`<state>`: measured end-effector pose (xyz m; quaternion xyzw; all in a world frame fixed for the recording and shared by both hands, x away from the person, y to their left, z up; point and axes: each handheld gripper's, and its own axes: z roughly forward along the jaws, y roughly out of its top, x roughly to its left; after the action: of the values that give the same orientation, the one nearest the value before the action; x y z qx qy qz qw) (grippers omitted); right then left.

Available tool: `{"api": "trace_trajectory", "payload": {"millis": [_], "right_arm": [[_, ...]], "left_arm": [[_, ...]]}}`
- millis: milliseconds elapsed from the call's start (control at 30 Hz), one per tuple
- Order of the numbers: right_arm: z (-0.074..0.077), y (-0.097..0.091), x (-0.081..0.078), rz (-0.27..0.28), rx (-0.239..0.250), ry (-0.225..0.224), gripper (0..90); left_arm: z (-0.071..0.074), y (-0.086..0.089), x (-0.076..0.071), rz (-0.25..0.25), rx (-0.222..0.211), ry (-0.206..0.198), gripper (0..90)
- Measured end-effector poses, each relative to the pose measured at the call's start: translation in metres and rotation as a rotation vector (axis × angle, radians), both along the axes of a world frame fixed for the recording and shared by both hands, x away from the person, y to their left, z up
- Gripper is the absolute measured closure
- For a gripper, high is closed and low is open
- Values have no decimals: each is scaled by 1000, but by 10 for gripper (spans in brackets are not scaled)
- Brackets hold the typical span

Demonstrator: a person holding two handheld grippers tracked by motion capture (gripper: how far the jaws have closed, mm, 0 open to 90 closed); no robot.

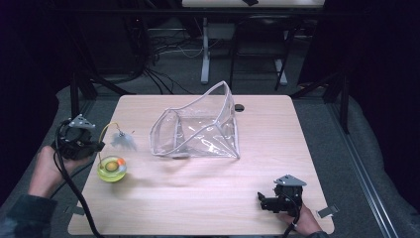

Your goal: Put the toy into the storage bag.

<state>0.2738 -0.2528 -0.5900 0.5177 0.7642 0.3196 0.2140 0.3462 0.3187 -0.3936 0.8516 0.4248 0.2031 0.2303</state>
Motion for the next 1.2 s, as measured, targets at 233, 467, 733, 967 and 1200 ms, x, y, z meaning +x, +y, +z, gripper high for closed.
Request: {"api": "trace_trajectory", "payload": {"millis": [233, 467, 733, 967, 1200], "right_arm": [[0, 0, 0, 0, 0, 0, 0], [0, 0, 0, 0, 0, 0, 0], [0, 0, 0, 0, 0, 0, 0], [0, 0, 0, 0, 0, 0, 0], [0, 0, 0, 1, -5, 2, 0]], "left_arm": [[6, 1, 14, 1, 42, 18, 879], [10, 3, 24, 8, 37, 26, 879], [15, 1, 39, 13, 43, 34, 880], [19, 1, 48, 19, 49, 42, 879], [25, 0, 59, 29, 60, 46, 880]]}}
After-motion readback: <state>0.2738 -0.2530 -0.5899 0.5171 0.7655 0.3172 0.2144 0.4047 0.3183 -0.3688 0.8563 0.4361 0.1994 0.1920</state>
